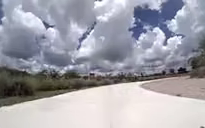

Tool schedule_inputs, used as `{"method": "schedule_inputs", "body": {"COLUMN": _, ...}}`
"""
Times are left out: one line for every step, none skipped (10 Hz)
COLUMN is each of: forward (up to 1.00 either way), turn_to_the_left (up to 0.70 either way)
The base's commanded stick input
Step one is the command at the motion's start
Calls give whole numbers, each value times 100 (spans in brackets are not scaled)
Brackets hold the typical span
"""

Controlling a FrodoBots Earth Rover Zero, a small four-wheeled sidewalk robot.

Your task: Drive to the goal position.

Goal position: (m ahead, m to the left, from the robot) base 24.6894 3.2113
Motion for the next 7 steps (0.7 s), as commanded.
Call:
{"method": "schedule_inputs", "body": {"forward": 70, "turn_to_the_left": 0}}
{"method": "schedule_inputs", "body": {"forward": 70, "turn_to_the_left": 0}}
{"method": "schedule_inputs", "body": {"forward": 70, "turn_to_the_left": 0}}
{"method": "schedule_inputs", "body": {"forward": 70, "turn_to_the_left": 0}}
{"method": "schedule_inputs", "body": {"forward": 70, "turn_to_the_left": 0}}
{"method": "schedule_inputs", "body": {"forward": 70, "turn_to_the_left": 0}}
{"method": "schedule_inputs", "body": {"forward": 70, "turn_to_the_left": 0}}
